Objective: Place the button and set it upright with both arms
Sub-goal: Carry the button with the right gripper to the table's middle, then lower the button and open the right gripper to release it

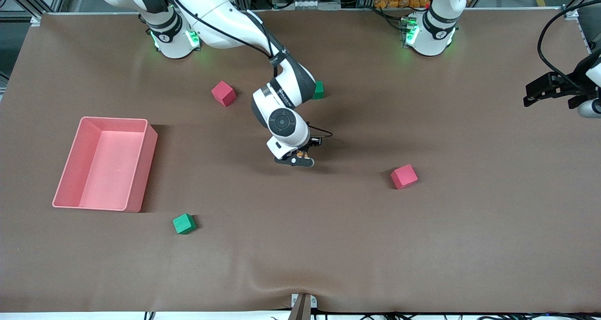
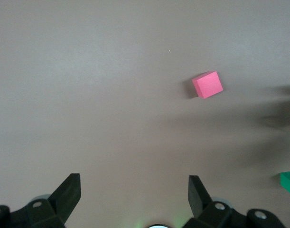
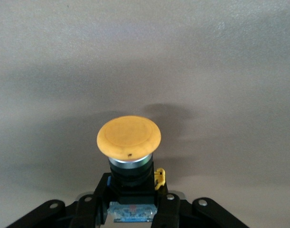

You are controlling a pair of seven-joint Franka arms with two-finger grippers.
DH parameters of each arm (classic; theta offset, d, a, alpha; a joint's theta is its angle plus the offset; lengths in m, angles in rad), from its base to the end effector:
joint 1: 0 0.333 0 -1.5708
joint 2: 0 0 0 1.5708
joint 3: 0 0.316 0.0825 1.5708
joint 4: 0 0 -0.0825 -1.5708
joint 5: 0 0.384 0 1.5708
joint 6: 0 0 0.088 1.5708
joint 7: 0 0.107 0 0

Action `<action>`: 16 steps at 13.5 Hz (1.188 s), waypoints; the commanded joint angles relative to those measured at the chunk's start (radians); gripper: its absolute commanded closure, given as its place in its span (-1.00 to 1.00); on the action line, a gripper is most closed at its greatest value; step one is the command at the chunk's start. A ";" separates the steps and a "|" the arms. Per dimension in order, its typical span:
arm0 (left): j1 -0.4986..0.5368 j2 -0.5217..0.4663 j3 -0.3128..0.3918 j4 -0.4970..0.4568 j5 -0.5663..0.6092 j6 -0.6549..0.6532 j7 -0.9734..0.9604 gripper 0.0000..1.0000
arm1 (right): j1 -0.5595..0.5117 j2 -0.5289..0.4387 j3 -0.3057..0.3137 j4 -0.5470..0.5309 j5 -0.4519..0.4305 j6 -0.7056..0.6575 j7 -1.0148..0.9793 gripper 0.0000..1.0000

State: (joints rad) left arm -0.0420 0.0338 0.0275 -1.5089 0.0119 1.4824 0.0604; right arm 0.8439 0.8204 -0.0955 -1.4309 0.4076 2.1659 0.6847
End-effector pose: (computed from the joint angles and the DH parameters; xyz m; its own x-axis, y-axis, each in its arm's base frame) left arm 0.5560 -0.0070 0.6272 0.9954 -0.0737 -0.0609 -0.0744 -0.9972 -0.0092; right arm 0.5071 0.5092 0.1999 0.9631 -0.1328 -0.2340 -0.1650 -0.9785 -0.1238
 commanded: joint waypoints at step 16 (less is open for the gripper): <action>-0.001 0.011 -0.003 0.012 -0.013 -0.008 0.007 -1.00 | -0.028 0.105 -0.007 0.116 0.016 0.043 -0.049 -0.99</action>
State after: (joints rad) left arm -0.0444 0.0422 0.0243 -1.5086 0.0101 1.4824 0.0604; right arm 0.8308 0.8950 -0.1056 -1.3556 0.4079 2.2055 0.6744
